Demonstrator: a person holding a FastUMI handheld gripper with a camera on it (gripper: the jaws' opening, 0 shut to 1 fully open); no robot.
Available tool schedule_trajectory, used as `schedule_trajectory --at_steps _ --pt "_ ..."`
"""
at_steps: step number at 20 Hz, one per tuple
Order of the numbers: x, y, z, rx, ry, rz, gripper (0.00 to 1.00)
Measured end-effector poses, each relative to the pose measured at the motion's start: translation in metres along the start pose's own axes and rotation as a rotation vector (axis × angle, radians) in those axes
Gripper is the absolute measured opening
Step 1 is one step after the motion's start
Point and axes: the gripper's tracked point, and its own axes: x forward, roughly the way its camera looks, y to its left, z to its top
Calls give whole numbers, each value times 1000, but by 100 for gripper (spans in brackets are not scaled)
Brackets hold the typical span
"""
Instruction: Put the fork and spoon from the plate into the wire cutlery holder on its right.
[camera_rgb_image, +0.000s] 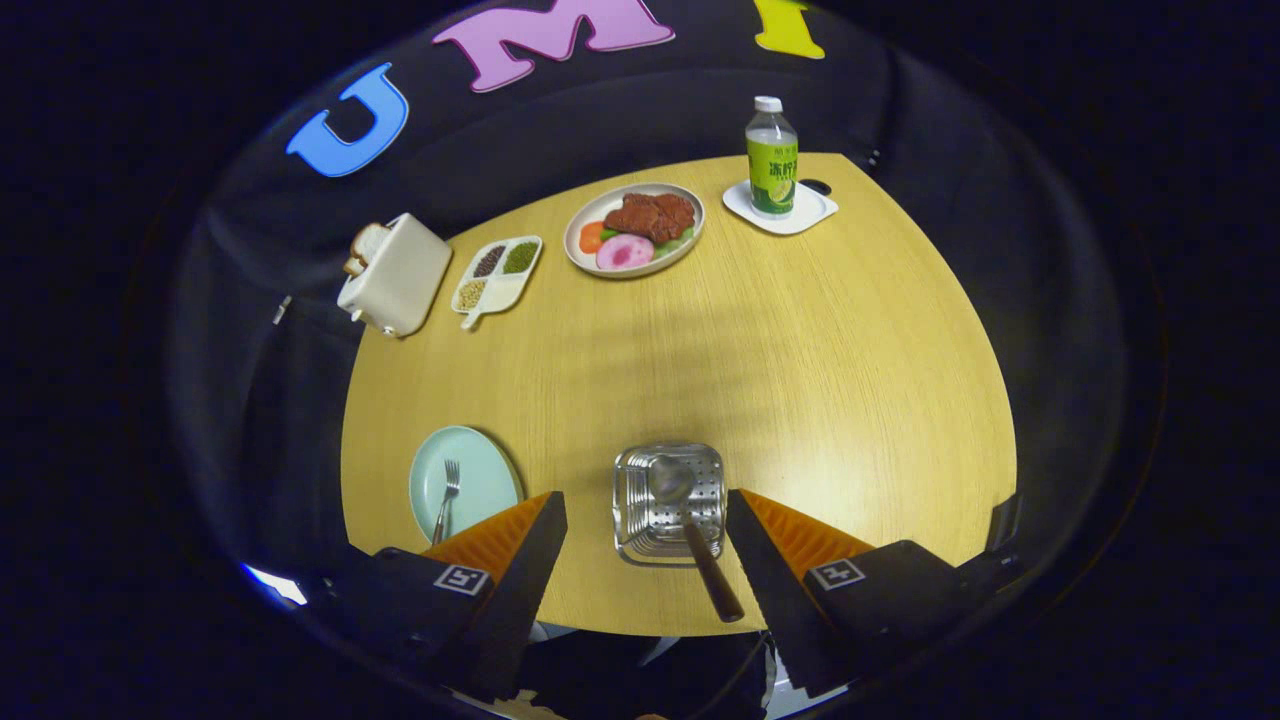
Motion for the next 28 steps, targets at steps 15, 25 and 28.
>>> schedule_trajectory --at_steps 15,25,28 --pt "-34 146 6 -183 -287 134 99" --pt "36 217 -64 -286 -130 164 99" --pt "64 226 -91 -291 -49 153 99"
